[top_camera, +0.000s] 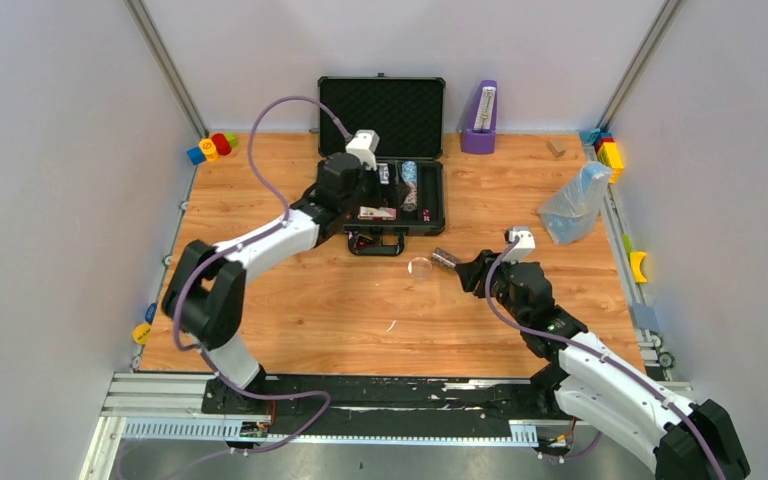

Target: Pack up texas hold em set

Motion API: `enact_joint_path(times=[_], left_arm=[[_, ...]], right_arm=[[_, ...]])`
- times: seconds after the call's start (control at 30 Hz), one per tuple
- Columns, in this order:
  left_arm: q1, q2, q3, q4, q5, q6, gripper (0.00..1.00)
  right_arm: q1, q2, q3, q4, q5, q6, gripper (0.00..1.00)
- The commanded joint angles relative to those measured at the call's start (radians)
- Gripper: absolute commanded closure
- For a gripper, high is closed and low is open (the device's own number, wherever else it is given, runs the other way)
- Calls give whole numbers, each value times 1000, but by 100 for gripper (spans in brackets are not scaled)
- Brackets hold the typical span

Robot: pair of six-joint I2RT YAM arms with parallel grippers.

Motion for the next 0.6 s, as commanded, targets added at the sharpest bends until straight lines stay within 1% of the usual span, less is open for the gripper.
enact_joint_path(times=[0.0, 0.1, 0.13, 0.23, 0.33, 0.47, 0.57], left_arm=[[2, -203, -107, 46, -21, 119, 0], [2, -341, -221, 47, -29, 183, 0], [2, -364, -247, 51, -40, 191, 0], [2, -479, -393, 94, -46, 215, 0], [2, -562, -538, 138, -47, 226, 0], [2, -675, -663, 160, -47, 238, 0], [2, -754, -715, 151, -68, 248, 0]], right_arm=[[1, 13, 32, 25, 10, 0, 57], [3, 30, 44, 23, 7, -7, 57], [2, 38, 51, 21, 9, -10, 57], [1, 68, 68, 17, 8, -31, 54], [2, 106, 91, -5, 12, -59, 50], [1, 140, 104, -21, 24, -73, 44], [0, 162, 111, -25, 29, -74, 42]])
